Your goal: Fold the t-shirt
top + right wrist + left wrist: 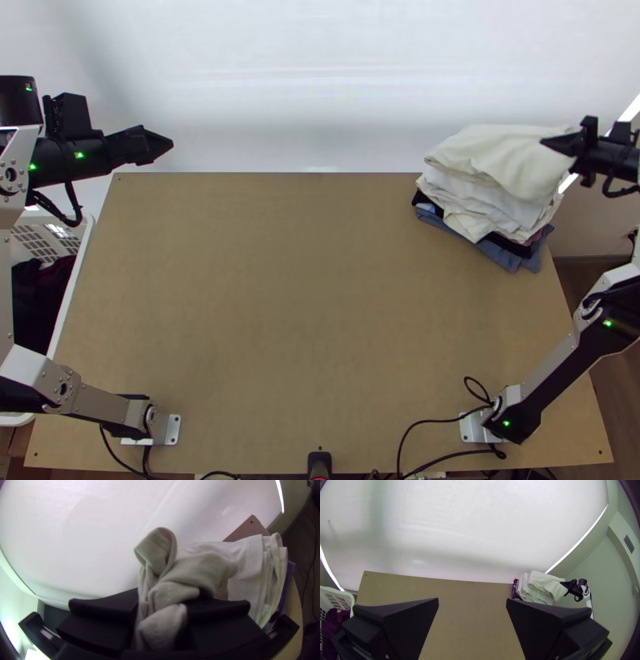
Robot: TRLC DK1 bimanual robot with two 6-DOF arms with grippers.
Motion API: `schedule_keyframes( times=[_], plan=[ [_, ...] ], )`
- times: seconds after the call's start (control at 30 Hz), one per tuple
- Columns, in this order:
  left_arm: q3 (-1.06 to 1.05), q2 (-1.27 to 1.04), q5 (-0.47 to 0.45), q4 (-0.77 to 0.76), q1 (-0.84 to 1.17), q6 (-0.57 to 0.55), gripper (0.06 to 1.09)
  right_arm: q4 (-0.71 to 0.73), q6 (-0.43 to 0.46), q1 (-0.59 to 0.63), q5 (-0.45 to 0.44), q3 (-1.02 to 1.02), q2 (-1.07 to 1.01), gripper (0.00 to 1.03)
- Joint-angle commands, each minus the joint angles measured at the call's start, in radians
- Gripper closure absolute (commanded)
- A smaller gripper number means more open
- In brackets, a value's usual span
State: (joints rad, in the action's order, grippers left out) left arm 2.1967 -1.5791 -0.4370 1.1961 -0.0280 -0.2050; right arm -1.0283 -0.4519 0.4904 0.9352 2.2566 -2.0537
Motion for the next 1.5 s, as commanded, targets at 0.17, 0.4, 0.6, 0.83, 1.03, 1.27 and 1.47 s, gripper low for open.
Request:
schedule_keyframes(
  times=[0.17, 0.4, 0.6, 0.83, 1.03, 1.27, 1.47],
  plan=[
    [-0.003, -0.005, -0.017, 0.01, 0.003, 0.015, 0.1, -0.099, 0.246, 0.106, -0.266, -0.066, 0.041, 0.04],
    [-0.002, -0.01, -0.017, 0.002, 0.003, 0.015, 0.1, 0.185, 0.268, 0.135, -0.661, -0.196, 0.185, 0.04],
    [0.015, -0.013, -0.019, -0.009, 0.003, 0.015, 0.1, 0.241, 0.36, -0.049, -0.661, -0.399, 0.443, 0.04],
    [0.015, -0.004, -0.019, -0.009, -0.01, 0.015, 0.1, 0.304, 0.369, -0.273, -0.687, -0.67, 0.586, 0.04],
    [0.017, 0.011, -0.019, -0.007, -0.038, 0.024, 0.1, 0.505, 0.317, -0.25, -0.711, -0.715, 0.405, 0.04],
    [0.023, 0.019, -0.019, -0.004, -0.069, 0.038, 0.1, 0.606, 0.297, -0.2, -0.763, -0.555, 0.161, 0.04],
    [0.024, 0.019, -0.019, -0.003, -0.072, 0.038, 0.1, 0.7, 0.294, -0.187, -0.78, -0.565, 0.104, 0.04]
  ],
)
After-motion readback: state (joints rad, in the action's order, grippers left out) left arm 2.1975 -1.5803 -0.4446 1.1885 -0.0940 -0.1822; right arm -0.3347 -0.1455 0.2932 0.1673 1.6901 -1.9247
